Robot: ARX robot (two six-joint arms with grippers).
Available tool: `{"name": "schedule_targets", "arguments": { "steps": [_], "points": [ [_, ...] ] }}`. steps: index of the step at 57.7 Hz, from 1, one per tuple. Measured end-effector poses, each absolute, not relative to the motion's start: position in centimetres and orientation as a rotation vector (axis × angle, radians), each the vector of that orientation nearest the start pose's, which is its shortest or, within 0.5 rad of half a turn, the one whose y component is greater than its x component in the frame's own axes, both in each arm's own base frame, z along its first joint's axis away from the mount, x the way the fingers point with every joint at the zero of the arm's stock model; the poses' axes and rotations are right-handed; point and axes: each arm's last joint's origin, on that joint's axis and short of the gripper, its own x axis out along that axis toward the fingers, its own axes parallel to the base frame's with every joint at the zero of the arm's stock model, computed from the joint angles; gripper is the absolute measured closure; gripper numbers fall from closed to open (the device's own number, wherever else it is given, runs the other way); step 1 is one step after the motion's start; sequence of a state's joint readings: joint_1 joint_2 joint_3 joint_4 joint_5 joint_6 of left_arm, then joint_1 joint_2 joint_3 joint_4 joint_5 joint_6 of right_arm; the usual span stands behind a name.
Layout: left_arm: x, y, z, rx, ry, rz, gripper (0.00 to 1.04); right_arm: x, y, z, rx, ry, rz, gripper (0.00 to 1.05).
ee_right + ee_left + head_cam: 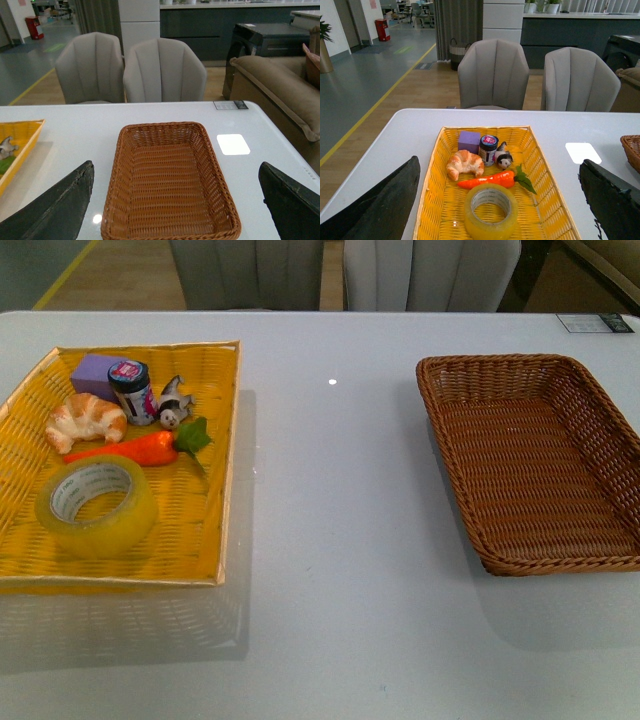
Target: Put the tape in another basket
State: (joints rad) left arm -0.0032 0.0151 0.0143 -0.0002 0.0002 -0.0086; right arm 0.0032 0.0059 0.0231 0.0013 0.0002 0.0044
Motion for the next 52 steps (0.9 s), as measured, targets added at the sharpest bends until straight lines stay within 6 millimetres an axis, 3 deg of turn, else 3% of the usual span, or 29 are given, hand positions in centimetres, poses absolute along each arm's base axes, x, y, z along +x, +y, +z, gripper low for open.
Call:
{"name": "schedule_targets", "arguments": {
  "steps": [41,43,47,52],
  "points": [
    [9.8,0.0,16.7,-0.009,0.001,-0.003,0.09,9.7,0.0,17.1,0.004,-0.018,0.003,0.09],
    [9.8,0.0,16.6,-0.041,0.027,-0.021,0.09,9.7,0.0,17.1,0.004,-0.018,0.003,0.09],
    [10.2,0.1,16.8,-0.297,0.253,-0.091,0.09,9.7,0.0,17.1,0.004,-0.018,0.003,0.09],
    [11.7,0.6,17.5,-0.529,0.329,-0.045,0.09,9.7,0.0,17.1,0.004,-0.019,0.004,0.09]
  ]
}}
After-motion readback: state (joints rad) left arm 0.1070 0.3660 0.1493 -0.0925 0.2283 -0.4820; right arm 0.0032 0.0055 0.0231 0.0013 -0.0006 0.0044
